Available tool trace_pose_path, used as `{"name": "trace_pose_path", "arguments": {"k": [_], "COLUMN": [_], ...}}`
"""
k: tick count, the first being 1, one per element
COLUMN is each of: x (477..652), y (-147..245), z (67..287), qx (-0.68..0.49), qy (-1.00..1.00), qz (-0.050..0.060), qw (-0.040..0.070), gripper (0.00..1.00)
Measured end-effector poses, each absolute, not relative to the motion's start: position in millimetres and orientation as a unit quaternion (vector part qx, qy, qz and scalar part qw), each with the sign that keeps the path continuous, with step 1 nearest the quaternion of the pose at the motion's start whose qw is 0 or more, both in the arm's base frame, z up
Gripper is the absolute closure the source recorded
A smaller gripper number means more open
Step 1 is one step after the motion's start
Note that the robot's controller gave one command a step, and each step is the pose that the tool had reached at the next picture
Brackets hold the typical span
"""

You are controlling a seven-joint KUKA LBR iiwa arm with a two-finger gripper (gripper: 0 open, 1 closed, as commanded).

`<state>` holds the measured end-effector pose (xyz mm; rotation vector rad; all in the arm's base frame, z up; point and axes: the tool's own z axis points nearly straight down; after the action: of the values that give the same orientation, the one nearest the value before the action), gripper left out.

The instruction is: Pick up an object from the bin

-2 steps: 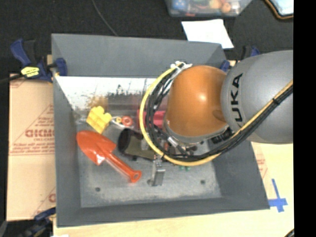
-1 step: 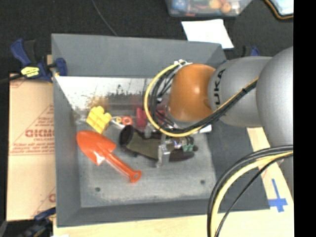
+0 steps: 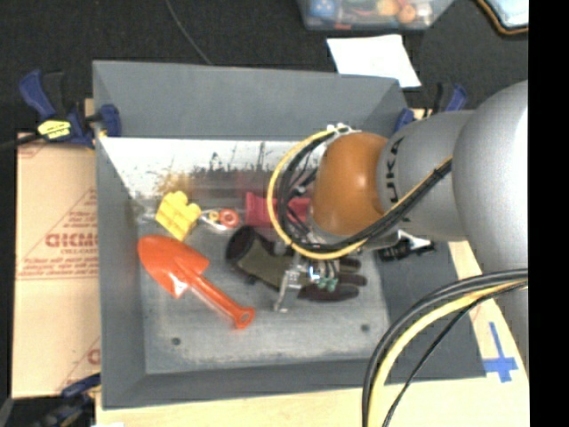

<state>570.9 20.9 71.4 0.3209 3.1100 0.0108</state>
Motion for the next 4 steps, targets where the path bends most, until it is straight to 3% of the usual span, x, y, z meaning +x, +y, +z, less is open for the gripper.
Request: {"name": "trace_pose_path", "arguments": {"k": [1, 2, 3, 4], "x": [595.8, 574.1, 598.2, 598.2], "y": [25, 20, 24, 24], "z": [69, 72, 72, 72], "qx": [-0.066, 0.089, -0.058, -0.057], "qy": [0.998, 0.996, 0.998, 0.998], "qz": [0.001, 0.003, 0.002, 0.002], "qw": [-0.002, 0.009, 0.005, 0.005], "gripper": [0.0, 0.0, 1.0, 1.0]}}
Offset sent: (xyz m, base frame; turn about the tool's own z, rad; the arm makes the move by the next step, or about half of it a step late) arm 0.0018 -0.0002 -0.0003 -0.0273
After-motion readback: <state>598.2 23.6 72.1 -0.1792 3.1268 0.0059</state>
